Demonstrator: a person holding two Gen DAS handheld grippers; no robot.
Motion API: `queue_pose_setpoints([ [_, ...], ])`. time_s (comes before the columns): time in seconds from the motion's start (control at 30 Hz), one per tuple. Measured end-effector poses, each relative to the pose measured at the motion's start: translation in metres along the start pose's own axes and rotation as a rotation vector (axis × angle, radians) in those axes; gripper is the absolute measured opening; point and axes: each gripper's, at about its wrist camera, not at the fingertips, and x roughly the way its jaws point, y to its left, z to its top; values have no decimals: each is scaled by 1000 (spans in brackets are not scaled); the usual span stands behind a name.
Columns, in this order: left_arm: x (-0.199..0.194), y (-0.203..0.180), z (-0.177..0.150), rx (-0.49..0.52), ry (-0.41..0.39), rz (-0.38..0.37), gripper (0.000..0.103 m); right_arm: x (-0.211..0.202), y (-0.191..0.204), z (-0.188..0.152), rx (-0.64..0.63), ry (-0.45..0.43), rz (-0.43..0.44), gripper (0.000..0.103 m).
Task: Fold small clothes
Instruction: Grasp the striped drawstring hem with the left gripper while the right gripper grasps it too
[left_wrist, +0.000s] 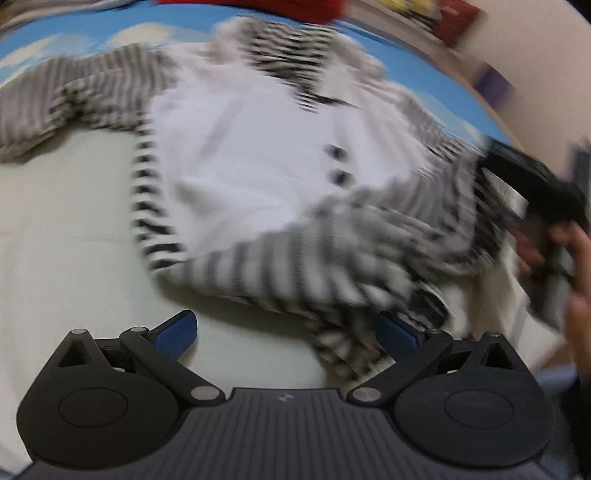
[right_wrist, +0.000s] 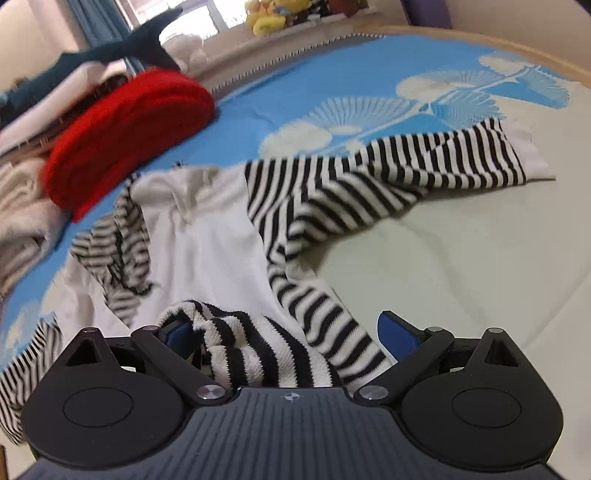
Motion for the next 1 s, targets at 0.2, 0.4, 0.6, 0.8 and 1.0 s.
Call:
queue_pose_setpoints([
  [0.2, 25, -35, -10, 115, 41, -1, 102, -3, -3, 1, 28, 4, 10, 98],
  [0.4, 16, -14, 7, -101, -155, -22, 45, -25, -7, 13, 152, -132, 187, 98],
  [0.6, 26, -4, 19, -193, -193, -1, 19, -14, -18, 24, 200, 10, 246, 100],
  [0.8, 38, -3, 23, -234, -185, 7, 19, -23, -96, 3, 720, 228, 349, 100],
  [1.0, 28, 4, 27, -234, -181, 8, 19, -98, -80, -17, 408, 71, 194, 100],
])
